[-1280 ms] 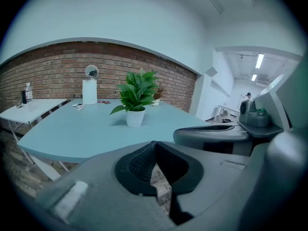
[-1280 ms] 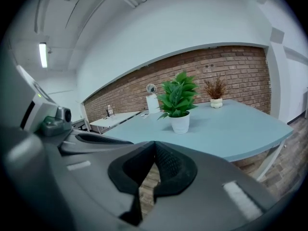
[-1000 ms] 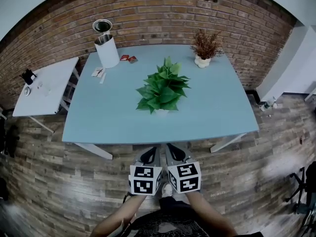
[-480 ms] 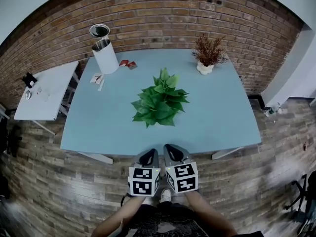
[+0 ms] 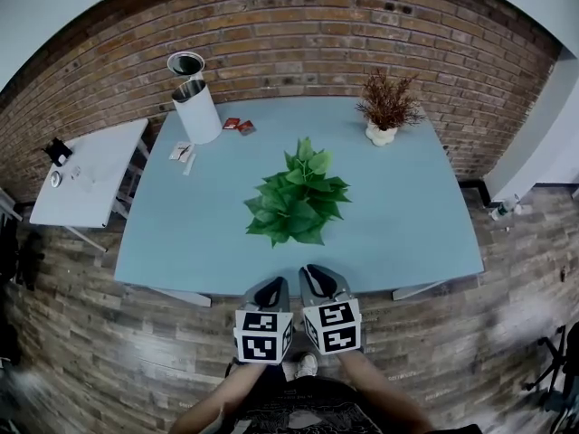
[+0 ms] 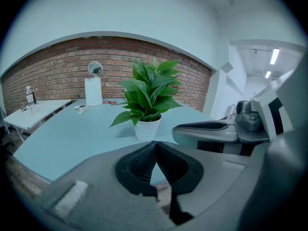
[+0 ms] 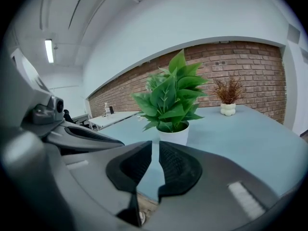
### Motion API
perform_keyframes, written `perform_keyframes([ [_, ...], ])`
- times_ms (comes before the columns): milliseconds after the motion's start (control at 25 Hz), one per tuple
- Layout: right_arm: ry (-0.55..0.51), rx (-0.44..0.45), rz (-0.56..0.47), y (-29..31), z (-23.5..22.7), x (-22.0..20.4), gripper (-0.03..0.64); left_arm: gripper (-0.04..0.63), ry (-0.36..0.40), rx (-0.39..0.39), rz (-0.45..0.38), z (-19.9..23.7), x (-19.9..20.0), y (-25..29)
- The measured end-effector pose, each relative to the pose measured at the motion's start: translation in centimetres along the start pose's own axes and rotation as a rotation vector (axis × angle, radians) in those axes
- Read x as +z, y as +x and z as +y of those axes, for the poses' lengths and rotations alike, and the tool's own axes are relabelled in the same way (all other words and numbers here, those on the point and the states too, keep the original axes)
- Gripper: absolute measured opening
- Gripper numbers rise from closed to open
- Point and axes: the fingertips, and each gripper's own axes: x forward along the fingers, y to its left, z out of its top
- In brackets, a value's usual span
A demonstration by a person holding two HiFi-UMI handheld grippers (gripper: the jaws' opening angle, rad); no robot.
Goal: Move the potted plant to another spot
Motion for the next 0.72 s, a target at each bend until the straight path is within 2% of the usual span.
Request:
perform_keyframes([
  [200, 0.001, -0.021, 0.000, 1.7, 0.0, -0.1, 0.082, -0.003, -0.001, -0.012, 0.004, 1.2, 0.5, 0.7],
  [720, -0.006, -0.143, 0.031, 5.7, -1.7, -0.3, 0.221, -0.002, 0.008, -0.051, 0.018, 4.9, 2.0, 3.2],
])
